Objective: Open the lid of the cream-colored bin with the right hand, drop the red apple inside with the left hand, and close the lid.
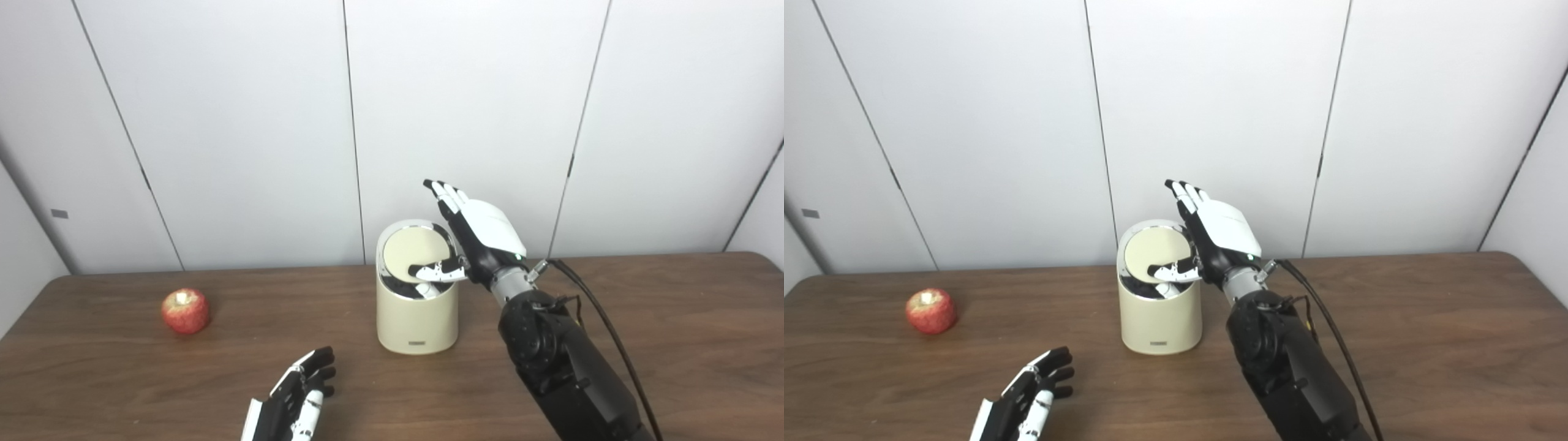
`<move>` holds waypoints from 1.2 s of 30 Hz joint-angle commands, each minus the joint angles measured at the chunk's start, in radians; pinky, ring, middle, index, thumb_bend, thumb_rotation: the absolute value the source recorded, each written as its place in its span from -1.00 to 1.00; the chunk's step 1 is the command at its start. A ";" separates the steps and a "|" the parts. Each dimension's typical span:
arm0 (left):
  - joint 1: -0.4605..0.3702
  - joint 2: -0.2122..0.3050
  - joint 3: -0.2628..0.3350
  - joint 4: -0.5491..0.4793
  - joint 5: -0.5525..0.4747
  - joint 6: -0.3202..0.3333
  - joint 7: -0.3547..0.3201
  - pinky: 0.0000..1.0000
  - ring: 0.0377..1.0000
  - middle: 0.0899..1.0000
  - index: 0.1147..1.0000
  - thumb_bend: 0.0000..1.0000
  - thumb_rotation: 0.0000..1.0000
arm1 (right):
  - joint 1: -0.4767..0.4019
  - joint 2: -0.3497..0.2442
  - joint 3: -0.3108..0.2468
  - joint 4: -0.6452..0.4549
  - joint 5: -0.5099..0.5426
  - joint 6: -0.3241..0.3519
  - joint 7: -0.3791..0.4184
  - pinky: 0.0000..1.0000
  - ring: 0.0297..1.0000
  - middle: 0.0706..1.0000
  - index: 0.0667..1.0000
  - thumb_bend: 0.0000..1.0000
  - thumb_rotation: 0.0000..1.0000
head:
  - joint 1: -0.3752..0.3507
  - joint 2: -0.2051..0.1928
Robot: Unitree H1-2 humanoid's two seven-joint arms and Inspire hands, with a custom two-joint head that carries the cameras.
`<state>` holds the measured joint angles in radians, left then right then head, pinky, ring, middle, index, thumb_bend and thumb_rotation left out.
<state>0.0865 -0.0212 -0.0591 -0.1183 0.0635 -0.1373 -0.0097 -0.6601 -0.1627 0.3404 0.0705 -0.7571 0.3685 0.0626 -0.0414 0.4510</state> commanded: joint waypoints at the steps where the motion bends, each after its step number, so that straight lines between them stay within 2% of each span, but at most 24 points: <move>1: 0.005 0.000 -0.003 0.000 0.004 -0.022 0.002 0.48 0.59 0.63 0.61 -0.60 0.21 | -0.020 -0.028 0.002 0.003 -0.035 0.020 0.021 0.84 0.99 0.99 0.94 0.72 -0.92 | -0.001 0.001; 8: 0.011 -0.003 -0.004 -0.017 -0.014 -0.008 -0.004 0.49 0.60 0.63 0.62 -0.61 0.18 | -0.019 -0.030 0.009 -0.014 -0.049 0.025 0.035 0.84 0.99 0.99 0.93 0.74 -1.00 | -0.001 0.011; 17: 0.020 0.003 -0.002 -0.020 -0.013 -0.016 -0.005 0.48 0.60 0.63 0.61 -0.58 0.21 | 0.003 -0.021 0.016 -0.028 -0.073 0.037 0.034 0.84 0.98 0.99 0.92 0.57 -1.00 | -0.005 0.010; 19: 0.022 0.006 -0.002 -0.021 -0.012 -0.018 -0.007 0.49 0.61 0.64 0.62 -0.58 0.21 | 0.005 -0.017 0.002 -0.029 -0.055 0.039 0.037 0.87 1.00 1.00 0.94 0.53 -0.73 | -0.004 0.014; 20: 0.023 0.007 -0.002 -0.020 -0.012 -0.019 -0.008 0.49 0.61 0.64 0.62 -0.59 0.22 | 0.006 -0.015 -0.005 -0.027 -0.045 0.035 0.034 0.88 1.00 1.00 0.95 0.50 -0.50 | 0.001 0.003; 23: 0.024 0.006 -0.004 -0.018 -0.010 -0.019 -0.007 0.50 0.60 0.63 0.62 -0.61 0.26 | 0.012 -0.008 -0.031 -0.024 -0.009 0.016 0.024 0.90 1.00 1.00 0.97 0.44 0.27 | 0.013 0.008; 27: 0.022 0.003 -0.005 -0.008 -0.008 -0.026 -0.005 0.49 0.60 0.62 0.60 -0.60 0.23 | 0.019 -0.007 -0.052 -0.024 0.031 -0.017 0.017 0.94 1.00 1.00 0.99 0.53 0.80 | 0.008 -0.002; 30: 0.021 -0.001 -0.006 -0.014 -0.007 -0.008 -0.003 0.51 0.62 0.64 0.62 -0.60 0.24 | 0.018 -0.013 -0.054 -0.020 0.048 -0.037 0.013 0.94 1.00 1.00 1.00 0.63 0.94 | 0.009 0.004; 31: 0.021 -0.003 -0.006 -0.014 -0.007 -0.005 -0.002 0.51 0.62 0.65 0.63 -0.60 0.23 | 0.018 -0.014 -0.054 -0.018 0.053 -0.042 0.010 0.94 1.00 1.00 1.00 0.63 0.94 | 0.014 -0.008; 36: 0.019 -0.006 -0.007 -0.011 -0.005 -0.004 0.001 0.52 0.63 0.65 0.65 -0.59 0.27 | 0.022 -0.017 -0.052 -0.013 0.062 -0.050 0.000 0.94 1.00 1.00 1.00 0.61 0.92 | 0.011 -0.005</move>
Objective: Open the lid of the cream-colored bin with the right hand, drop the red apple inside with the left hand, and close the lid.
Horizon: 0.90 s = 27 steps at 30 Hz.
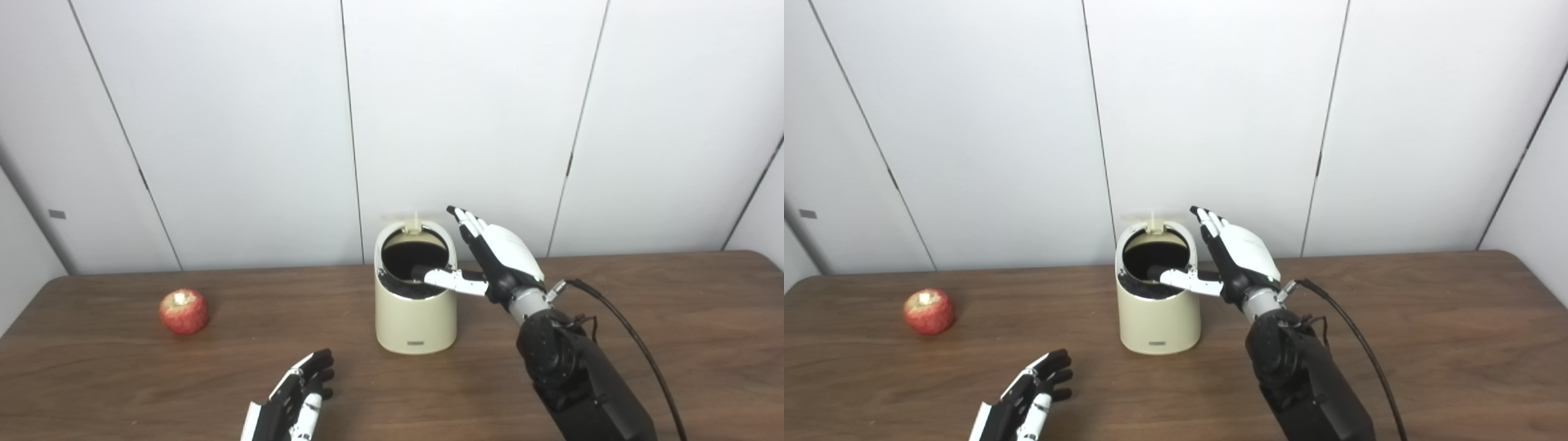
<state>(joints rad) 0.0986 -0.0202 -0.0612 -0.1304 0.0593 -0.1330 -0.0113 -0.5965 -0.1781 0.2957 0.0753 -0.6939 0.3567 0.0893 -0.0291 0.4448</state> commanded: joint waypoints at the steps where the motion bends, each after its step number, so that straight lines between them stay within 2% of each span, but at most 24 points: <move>1: 0.007 -0.008 -0.005 -0.001 0.003 -0.004 0.004 0.52 0.62 0.65 0.64 -0.59 0.28 | -0.040 -0.003 -0.007 -0.018 -0.002 -0.041 -0.029 0.94 1.00 1.00 1.00 0.61 0.93 | -0.001 0.001; 11: 0.005 -0.004 -0.002 0.005 0.004 -0.006 0.003 0.51 0.62 0.65 0.65 -0.59 0.38 | -0.014 0.002 -0.016 -0.041 -0.005 -0.055 -0.066 0.92 1.00 1.00 1.00 0.69 1.00 | -0.002 -0.015; 14: 0.005 -0.007 0.001 0.010 -0.010 -0.013 0.002 0.51 0.62 0.64 0.64 -0.58 0.33 | 0.022 0.004 -0.029 -0.076 0.012 -0.063 -0.080 0.93 1.00 1.00 1.00 0.70 1.00 | -0.002 -0.008; 17: 0.004 -0.004 0.002 0.007 -0.012 -0.011 0.000 0.51 0.62 0.65 0.64 -0.60 0.28 | 0.070 0.005 -0.051 -0.099 0.035 -0.108 -0.117 0.84 1.00 1.00 1.00 0.72 0.99 | -0.004 -0.016; 19: 0.004 0.000 0.004 0.009 -0.013 -0.013 -0.001 0.51 0.61 0.65 0.64 -0.61 0.28 | 0.110 0.008 -0.072 -0.107 0.070 -0.168 -0.151 0.80 1.00 1.00 1.00 0.71 0.99 | -0.008 -0.019; 22: 0.000 0.007 0.008 0.023 -0.027 -0.032 -0.009 0.51 0.60 0.64 0.64 -0.62 0.21 | 0.174 0.011 -0.097 -0.118 0.101 -0.297 -0.233 0.84 0.99 1.00 1.00 0.50 1.00 | -0.015 -0.021; 24: -0.003 0.010 0.008 0.030 -0.025 -0.035 -0.009 0.49 0.59 0.63 0.62 -0.60 0.04 | 0.212 0.012 -0.107 -0.123 0.096 -0.378 -0.298 0.81 0.94 0.96 0.97 0.13 1.00 | -0.017 -0.022; 25: -0.004 0.010 0.010 0.034 -0.021 -0.036 -0.004 0.49 0.58 0.62 0.62 -0.60 0.02 | 0.230 0.012 -0.112 -0.125 0.071 -0.415 -0.348 0.80 0.93 0.95 0.95 0.06 1.00 | -0.013 -0.028; 26: -0.006 0.010 0.012 0.040 -0.016 -0.042 0.001 0.47 0.57 0.61 0.60 -0.62 -0.05 | 0.246 0.011 -0.117 -0.131 0.045 -0.449 -0.398 0.48 0.70 0.73 0.70 -0.27 0.38 | -0.010 -0.029; 27: -0.007 0.010 0.013 0.045 -0.013 -0.046 0.005 0.47 0.57 0.61 0.60 -0.62 -0.06 | 0.258 0.012 -0.124 -0.137 0.026 -0.473 -0.433 0.44 0.67 0.70 0.68 -0.31 0.30 | -0.012 -0.028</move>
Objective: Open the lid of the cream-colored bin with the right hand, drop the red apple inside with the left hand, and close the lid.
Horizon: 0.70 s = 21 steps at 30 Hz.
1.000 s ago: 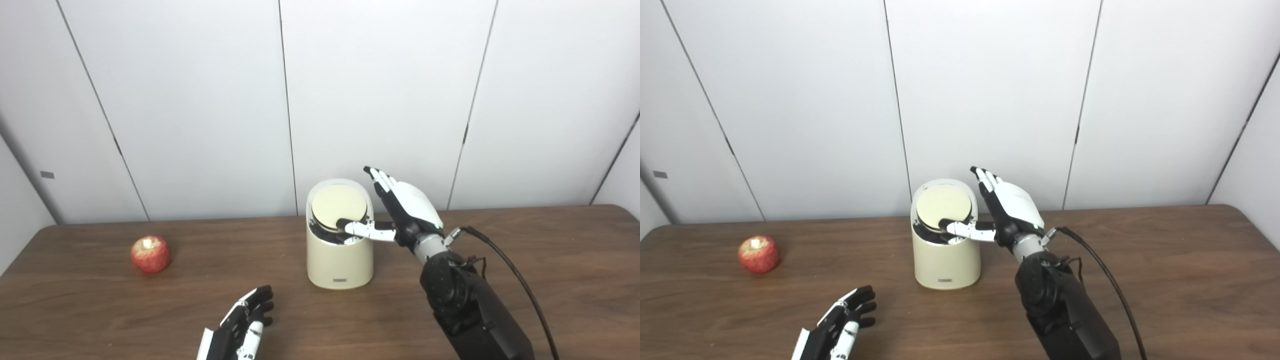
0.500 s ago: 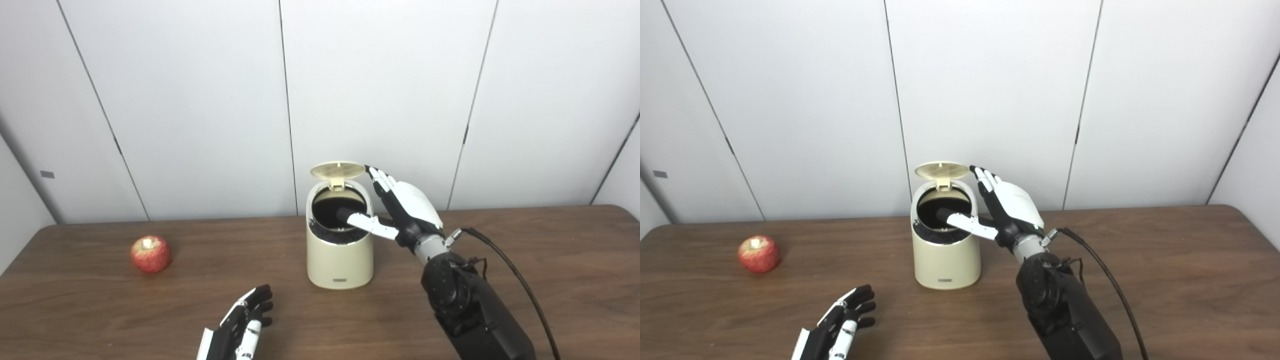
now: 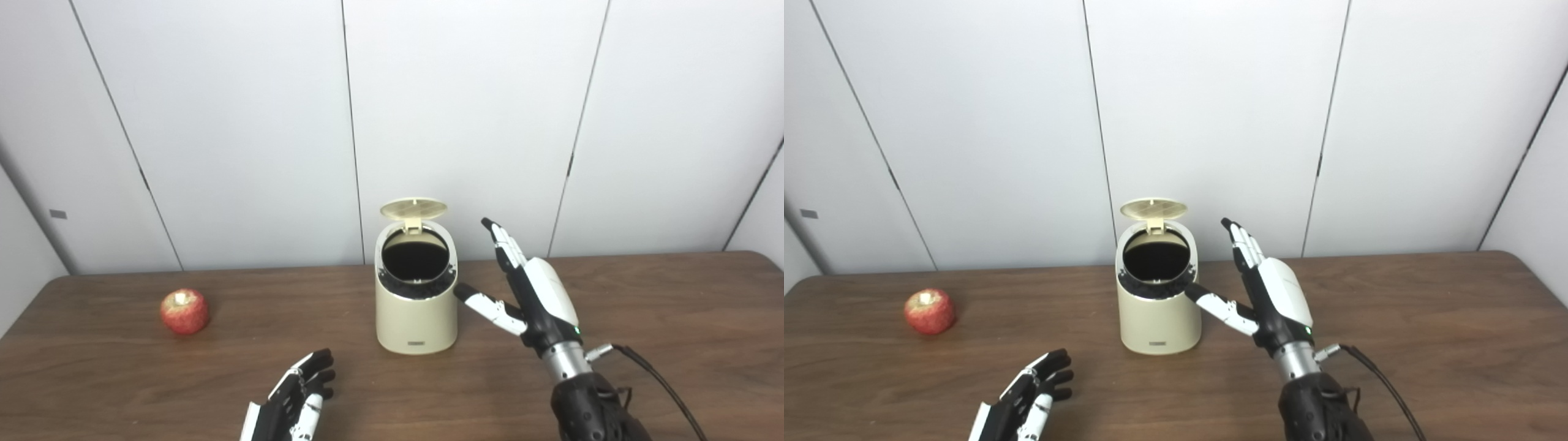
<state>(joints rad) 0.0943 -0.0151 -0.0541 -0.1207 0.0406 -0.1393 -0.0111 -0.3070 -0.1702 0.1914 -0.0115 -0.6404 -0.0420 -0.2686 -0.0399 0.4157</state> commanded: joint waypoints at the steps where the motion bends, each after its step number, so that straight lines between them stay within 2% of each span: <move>1: -0.004 0.005 0.007 0.038 0.008 -0.042 0.008 0.46 0.56 0.60 0.60 -0.63 -0.08 | -0.025 0.005 -0.023 -0.054 -0.040 -0.090 -0.097 0.34 0.60 0.63 0.60 -0.39 0.05 | -0.002 0.003; 4: -0.006 0.007 0.010 0.038 0.035 -0.048 0.023 0.44 0.55 0.59 0.59 -0.66 -0.17 | 0.020 0.014 -0.049 -0.079 -0.031 -0.114 -0.129 0.20 0.47 0.51 0.47 -0.46 -0.50 | -0.009 0.010; 5: -0.007 0.007 0.012 0.037 0.047 -0.044 0.031 0.44 0.55 0.59 0.59 -0.66 -0.19 | 0.044 0.019 -0.059 -0.080 -0.002 -0.134 -0.133 0.18 0.44 0.48 0.44 -0.47 -0.61 | -0.010 0.009; 8: -0.009 0.007 0.016 0.039 0.070 -0.048 0.047 0.42 0.53 0.57 0.58 -0.64 -0.19 | 0.104 0.032 -0.073 -0.079 0.064 -0.190 -0.131 0.21 0.45 0.49 0.46 -0.48 -0.55 | -0.008 0.010; 11: -0.012 0.010 0.014 0.048 0.071 -0.074 0.051 0.40 0.51 0.54 0.55 -0.64 -0.53 | 0.173 0.047 -0.076 -0.085 0.085 -0.236 -0.140 0.21 0.45 0.49 0.46 -0.54 -0.29 | -0.011 0.011; 13: -0.012 0.009 0.016 0.050 0.078 -0.079 0.058 0.39 0.50 0.53 0.52 -0.63 -0.65 | 0.215 0.064 -0.082 -0.091 0.079 -0.244 -0.152 0.21 0.42 0.47 0.45 -0.52 -0.15 | -0.009 0.008; 16: -0.011 0.006 0.017 0.047 0.089 -0.082 0.066 0.37 0.49 0.52 0.51 -0.61 -0.72 | 0.250 0.075 -0.090 -0.096 0.078 -0.257 -0.149 0.19 0.41 0.45 0.44 -0.53 -0.17 | -0.003 0.014; 19: -0.008 0.005 0.020 0.039 0.098 -0.078 0.071 0.36 0.49 0.53 0.51 -0.59 -0.74 | 0.289 0.075 -0.094 -0.094 0.120 -0.282 -0.131 0.25 0.45 0.49 0.46 -0.51 -0.15 | -0.002 0.016; 21: -0.007 0.009 0.020 0.042 0.106 -0.089 0.074 0.35 0.49 0.52 0.50 -0.59 -0.74 | 0.309 0.074 -0.098 -0.087 0.129 -0.304 -0.132 0.26 0.46 0.49 0.47 -0.52 -0.21 | -0.001 0.014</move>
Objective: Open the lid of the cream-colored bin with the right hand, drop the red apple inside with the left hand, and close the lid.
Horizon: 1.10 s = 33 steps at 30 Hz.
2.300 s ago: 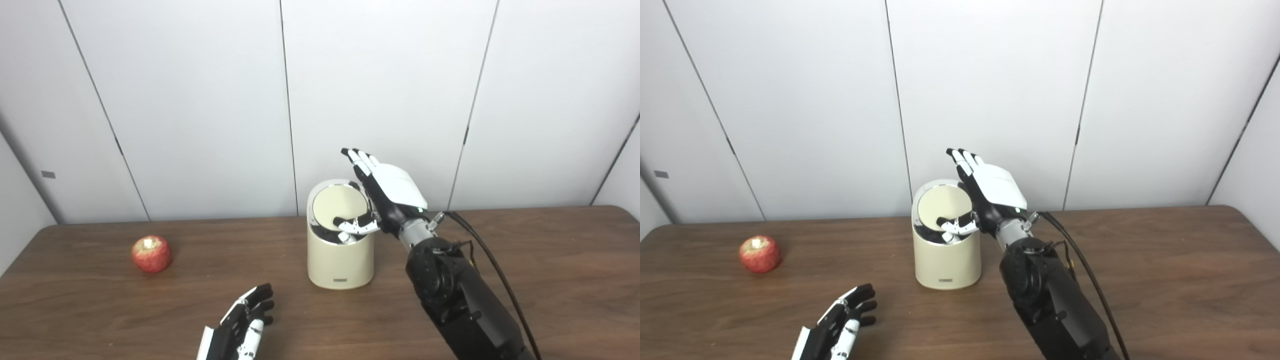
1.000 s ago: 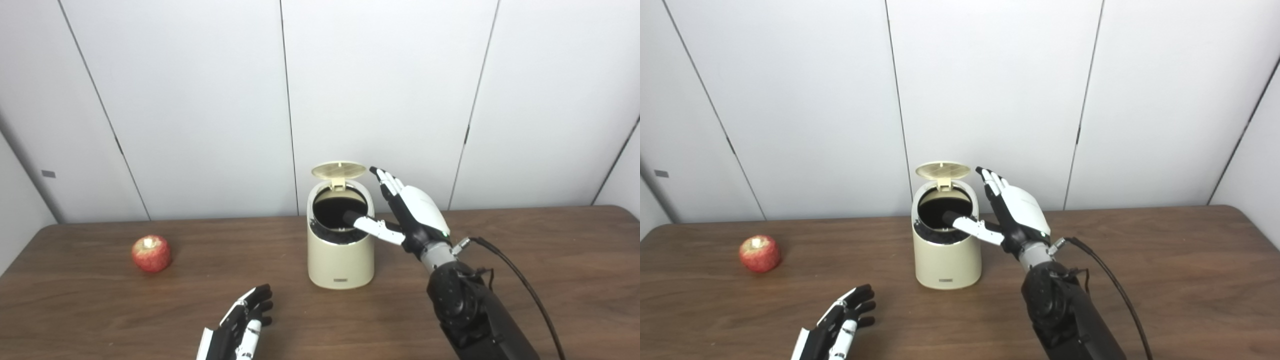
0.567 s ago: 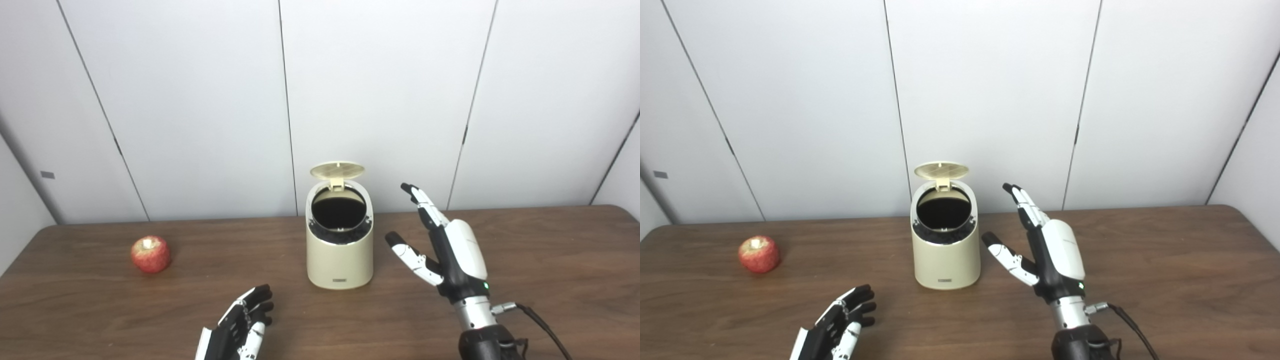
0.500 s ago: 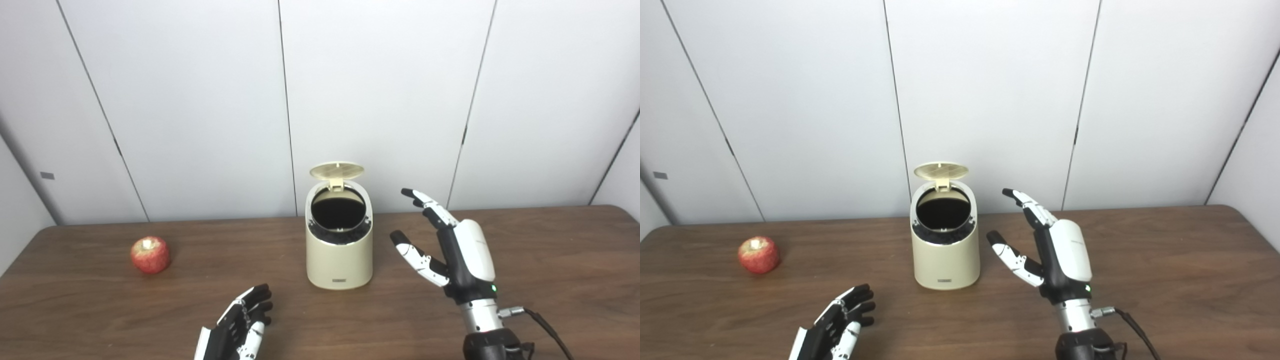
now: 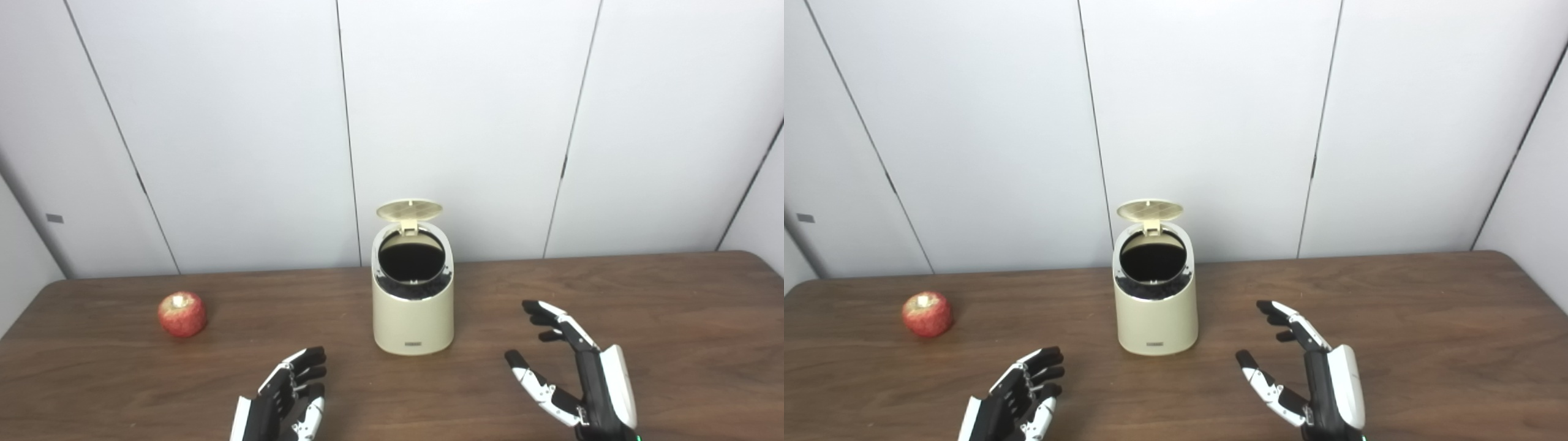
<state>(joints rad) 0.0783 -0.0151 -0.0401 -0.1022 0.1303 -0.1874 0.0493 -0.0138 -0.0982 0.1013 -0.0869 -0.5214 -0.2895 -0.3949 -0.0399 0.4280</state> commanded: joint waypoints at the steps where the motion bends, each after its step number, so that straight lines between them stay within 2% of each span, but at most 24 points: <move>1: 0.010 0.011 0.005 0.022 0.021 -0.042 0.014 0.35 0.49 0.52 0.51 -0.60 -0.76 | 0.025 0.001 -0.010 -0.007 0.015 -0.067 -0.007 0.26 0.46 0.50 0.47 -0.52 -0.22 | -0.001 0.001; 4: 0.013 0.007 0.005 0.020 0.027 -0.039 0.017 0.35 0.48 0.52 0.50 -0.60 -0.77 | 0.047 -0.007 -0.021 0.010 0.040 -0.100 -0.004 0.27 0.46 0.49 0.47 -0.54 -0.32 | 0.015 -0.022; 6: 0.013 0.002 0.003 0.020 0.029 -0.035 0.021 0.34 0.47 0.51 0.49 -0.59 -0.75 | 0.054 -0.014 -0.030 0.022 0.052 -0.118 -0.002 0.28 0.46 0.49 0.47 -0.54 -0.34 | 0.026 -0.023; 10: 0.017 0.002 -0.006 0.010 0.054 -0.030 0.030 0.30 0.45 0.50 0.48 -0.58 -0.65 | 0.064 -0.020 -0.060 0.025 0.092 -0.091 0.031 0.30 0.47 0.49 0.47 -0.56 -0.37 | 0.046 -0.006; 13: 0.021 -0.001 -0.006 0.007 0.059 -0.033 0.033 0.31 0.46 0.49 0.48 -0.56 -0.73 | 0.058 -0.021 -0.082 0.045 0.097 -0.095 0.035 0.25 0.44 0.46 0.46 -0.58 -0.52 | 0.048 0.004; 14: 0.022 -0.002 -0.007 0.007 0.067 -0.033 0.035 0.31 0.46 0.49 0.49 -0.55 -0.74 | 0.056 -0.024 -0.087 0.053 0.100 -0.102 0.037 0.25 0.44 0.46 0.46 -0.58 -0.54 | 0.052 -0.006; 17: 0.024 0.000 -0.012 0.012 0.074 -0.033 0.032 0.30 0.46 0.52 0.50 -0.40 -0.85 | 0.052 -0.028 -0.098 0.067 0.105 -0.098 0.045 0.24 0.43 0.46 0.47 -0.58 -0.62 | 0.065 -0.011; 20: 0.022 0.004 -0.008 0.016 0.086 -0.041 0.040 0.31 0.47 0.54 0.52 -0.21 -0.92 | 0.048 -0.025 -0.103 0.059 0.116 -0.067 0.066 0.21 0.42 0.47 0.47 -0.59 -0.76 | 0.072 -0.012; 21: 0.021 0.004 -0.004 0.015 0.096 -0.049 0.050 0.34 0.49 0.53 0.53 -0.10 -0.93 | 0.047 -0.022 -0.104 0.059 0.121 -0.061 0.072 0.21 0.42 0.48 0.48 -0.58 -0.88 | 0.067 -0.017; 23: 0.024 -0.004 0.010 -0.018 0.163 -0.060 0.096 0.42 0.58 0.57 0.58 0.03 -0.94 | 0.047 -0.016 -0.104 0.060 0.124 -0.060 0.077 0.20 0.41 0.47 0.48 -0.58 -0.95 | 0.050 -0.025; 25: 0.020 -0.005 0.026 -0.055 0.317 -0.087 0.185 0.49 0.64 0.63 0.63 0.23 -0.88 | 0.049 -0.012 -0.104 0.061 0.131 -0.071 0.082 0.17 0.38 0.46 0.47 -0.58 -0.85 | 0.047 -0.023; 27: 0.007 0.006 0.051 -0.078 0.416 -0.126 0.261 0.64 0.73 0.70 0.64 0.40 -0.79 | 0.052 -0.010 -0.103 0.063 0.129 -0.082 0.082 0.18 0.39 0.46 0.46 -0.57 -0.83 | 0.047 -0.034; 29: -0.006 0.019 0.084 -0.100 0.468 -0.135 0.317 0.69 0.73 0.69 0.62 0.49 -0.70 | 0.053 -0.007 -0.103 0.064 0.108 -0.075 0.077 0.19 0.41 0.45 0.46 -0.58 -0.71 | 0.046 -0.044; 31: -0.019 0.030 0.117 -0.115 0.500 -0.128 0.350 0.60 0.65 0.61 0.56 0.54 -0.59 | 0.054 -0.004 -0.105 0.065 0.101 -0.067 0.076 0.21 0.42 0.46 0.45 -0.59 -0.59 | 0.046 -0.041; 33: -0.036 0.043 0.151 -0.127 0.502 -0.113 0.369 0.54 0.60 0.57 0.54 0.59 -0.53 | 0.053 -0.001 -0.108 0.068 0.108 -0.070 0.075 0.21 0.42 0.46 0.45 -0.59 -0.56 | 0.047 -0.044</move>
<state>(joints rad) 0.0753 0.0260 0.1022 -0.1914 0.6156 -0.2915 0.3926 0.0088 -0.0949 0.0020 -0.0711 -0.3977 -0.3443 -0.3116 0.0061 0.3850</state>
